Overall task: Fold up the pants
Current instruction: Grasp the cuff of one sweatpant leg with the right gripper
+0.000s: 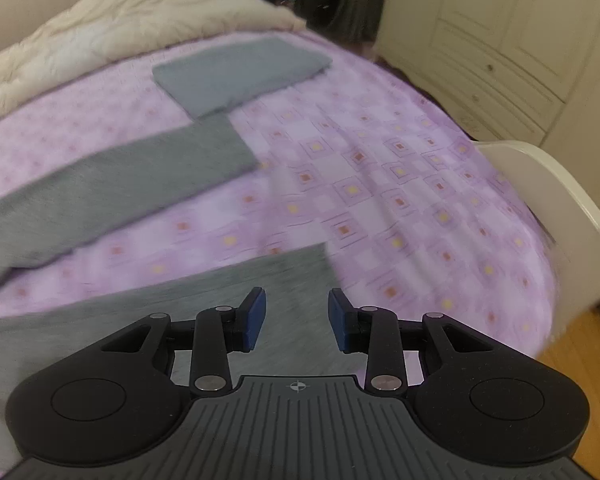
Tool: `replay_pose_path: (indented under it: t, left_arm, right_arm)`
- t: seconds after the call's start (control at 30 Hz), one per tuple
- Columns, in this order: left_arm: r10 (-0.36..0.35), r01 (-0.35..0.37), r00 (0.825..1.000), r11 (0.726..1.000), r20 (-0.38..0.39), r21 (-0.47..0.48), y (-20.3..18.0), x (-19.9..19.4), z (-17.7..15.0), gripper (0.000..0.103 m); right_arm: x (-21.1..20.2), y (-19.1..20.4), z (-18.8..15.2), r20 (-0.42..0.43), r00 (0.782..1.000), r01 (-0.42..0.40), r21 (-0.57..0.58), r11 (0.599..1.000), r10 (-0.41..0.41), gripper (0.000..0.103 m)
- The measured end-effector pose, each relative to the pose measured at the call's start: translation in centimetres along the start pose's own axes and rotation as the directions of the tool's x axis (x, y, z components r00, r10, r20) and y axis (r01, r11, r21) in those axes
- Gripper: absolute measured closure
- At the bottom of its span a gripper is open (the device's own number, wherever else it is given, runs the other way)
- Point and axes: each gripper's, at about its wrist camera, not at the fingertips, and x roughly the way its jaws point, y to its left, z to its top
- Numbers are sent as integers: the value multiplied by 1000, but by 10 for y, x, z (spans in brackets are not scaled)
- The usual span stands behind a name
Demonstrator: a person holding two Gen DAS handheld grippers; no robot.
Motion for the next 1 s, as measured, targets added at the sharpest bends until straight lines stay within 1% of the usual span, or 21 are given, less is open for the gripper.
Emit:
replay_pose_path:
  t: [0.1, 0.2, 0.37, 0.47, 0.53, 0.57, 0.6, 0.63, 0.73, 0.77, 0.87, 0.9, 0.97, 1.0]
  left_arm:
    - [18, -21, 999, 995, -35, -101, -12, 2, -3, 35]
    - [40, -51, 997, 985, -66, -167, -28, 4, -8, 35]
    - [80, -97, 993, 970, -84, -222, -53, 0, -12, 35]
    - [106, -125, 990, 963, -88, -239, -62, -5, -14, 35]
    - [126, -144, 988, 958, -89, -249, -65, -7, -15, 35]
    - [135, -155, 987, 955, -92, -254, -67, -8, -15, 35]
    - [144, -164, 985, 951, -96, -261, -68, -9, -16, 35]
    - [149, -171, 984, 948, -101, -270, -68, -9, -17, 35]
    - [161, -187, 981, 938, -112, -292, -69, -9, -19, 35]
    - [164, -191, 980, 935, -113, -299, -69, -10, -19, 35]
    - [169, -195, 980, 927, -106, -321, -69, -10, -19, 35]
    - [170, -195, 980, 925, -102, -326, -70, -11, -19, 35]
    - [168, -191, 981, 925, -98, -328, -72, -10, -20, 35]
    - [165, -188, 981, 927, -99, -325, -73, -9, -20, 35]
  right_arm:
    - [31, -17, 11, -27, 998, -61, -57, 996, 60, 69]
    - [58, -29, 18, -60, 991, -122, -103, 987, 116, 69]
    - [93, -42, 26, -122, 973, -211, -131, 969, 196, 69]
    - [107, -49, 28, -152, 958, -259, -104, 960, 242, 69]
    - [113, -52, 29, -172, 944, -298, -75, 952, 282, 70]
    - [115, -54, 29, -184, 934, -323, -61, 944, 308, 73]
    - [116, -55, 30, -193, 924, -345, -49, 937, 330, 84]
    - [115, -56, 30, -202, 916, -362, -43, 931, 347, 99]
    - [103, -62, 36, -204, 887, -427, -15, 904, 415, 100]
    - [98, -63, 40, -191, 890, -424, -15, 906, 414, 100]
    - [94, -65, 57, -134, 927, -356, -24, 934, 350, 101]
    - [100, -66, 63, -131, 934, -335, -7, 942, 332, 101]
    - [117, -63, 70, -157, 934, -322, 13, 947, 320, 103]
    - [121, -59, 71, -146, 949, -284, -22, 958, 278, 103]
